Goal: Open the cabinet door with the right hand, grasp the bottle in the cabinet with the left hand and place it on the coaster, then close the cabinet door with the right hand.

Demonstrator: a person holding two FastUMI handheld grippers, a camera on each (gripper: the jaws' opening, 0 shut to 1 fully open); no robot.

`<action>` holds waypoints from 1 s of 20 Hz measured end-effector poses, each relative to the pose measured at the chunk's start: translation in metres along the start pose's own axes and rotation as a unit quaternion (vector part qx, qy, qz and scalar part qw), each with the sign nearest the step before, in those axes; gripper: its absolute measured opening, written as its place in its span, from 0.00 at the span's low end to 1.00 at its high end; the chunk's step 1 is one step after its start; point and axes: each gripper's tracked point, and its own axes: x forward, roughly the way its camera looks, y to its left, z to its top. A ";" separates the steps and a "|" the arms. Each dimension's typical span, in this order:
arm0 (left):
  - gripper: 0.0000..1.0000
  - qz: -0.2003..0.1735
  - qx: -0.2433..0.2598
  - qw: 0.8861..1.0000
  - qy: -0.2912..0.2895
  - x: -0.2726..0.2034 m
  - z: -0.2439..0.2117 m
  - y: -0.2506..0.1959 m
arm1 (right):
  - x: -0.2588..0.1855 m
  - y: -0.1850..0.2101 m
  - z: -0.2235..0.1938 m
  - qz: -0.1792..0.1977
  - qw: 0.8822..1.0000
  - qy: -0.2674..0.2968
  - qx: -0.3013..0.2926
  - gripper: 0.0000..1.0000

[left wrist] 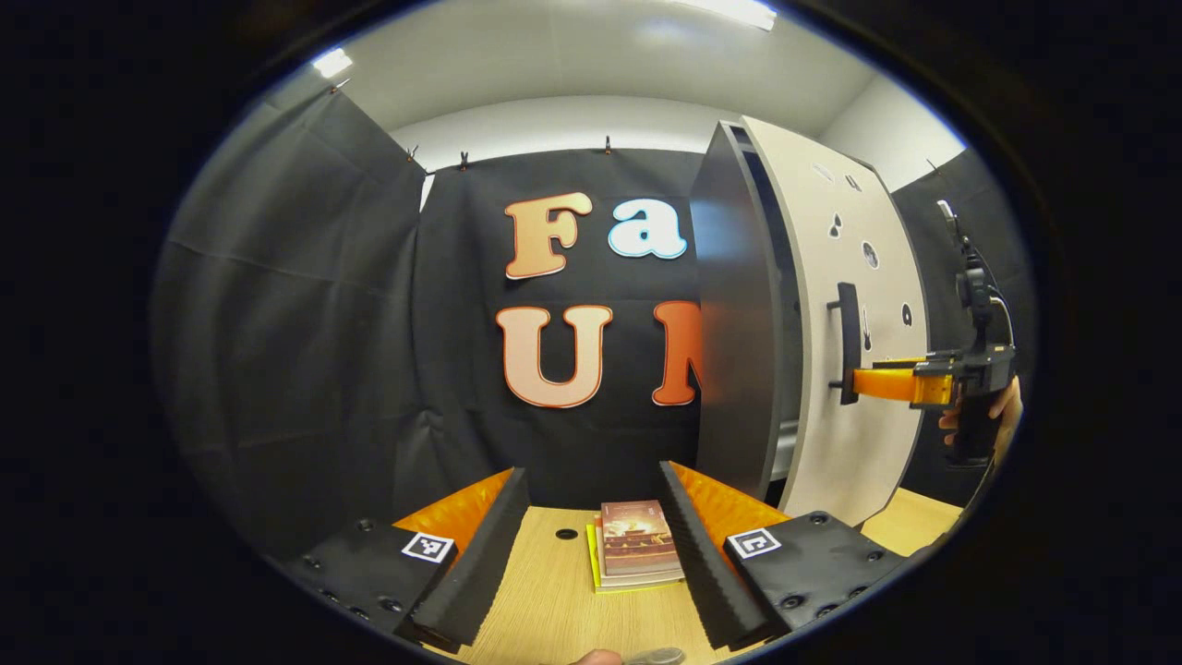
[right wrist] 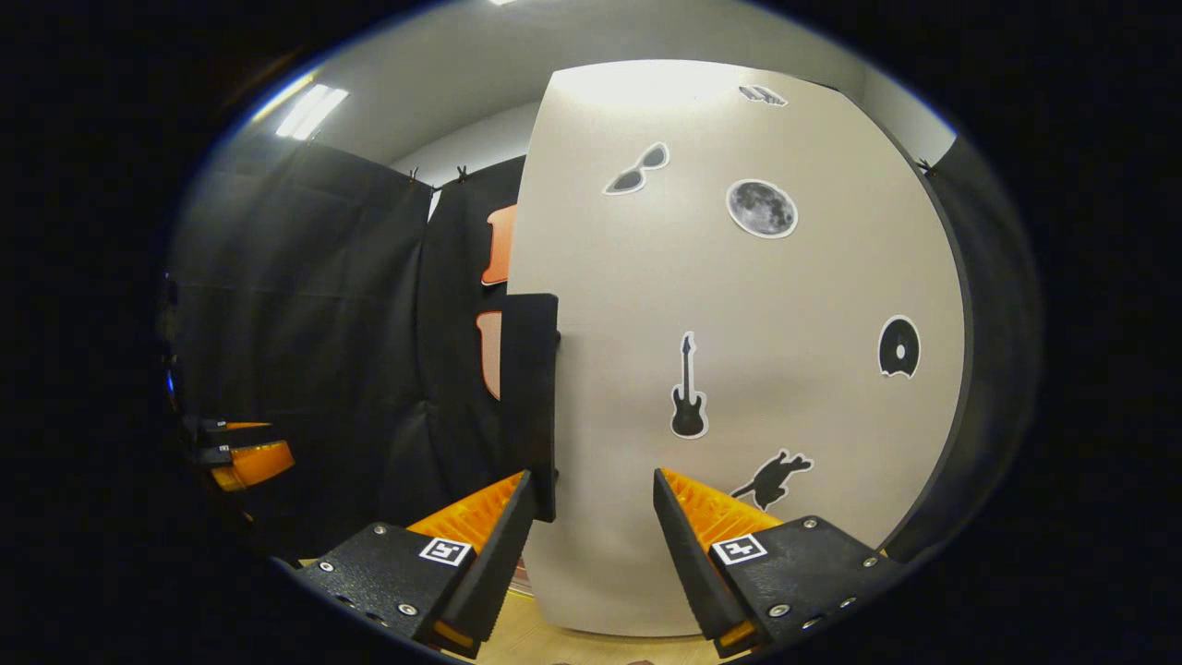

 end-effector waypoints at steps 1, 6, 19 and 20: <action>0.92 0.003 -0.001 1.000 -0.002 -0.002 0.007 -0.002 | -0.001 0.000 0.000 -0.006 1.000 0.006 -0.004 0.80; 0.92 0.005 0.013 0.999 -0.039 -0.011 0.064 -0.022 | -0.030 -0.010 0.018 -0.020 0.999 -0.020 -0.032 0.80; 0.92 -0.020 -0.006 0.995 -0.095 -0.038 0.167 -0.091 | -0.192 -0.097 0.102 -0.103 0.988 -0.100 -0.050 0.91; 0.92 -0.025 -0.008 0.995 -0.097 -0.040 0.174 -0.097 | -0.204 -0.104 0.111 -0.110 0.987 -0.108 -0.049 0.91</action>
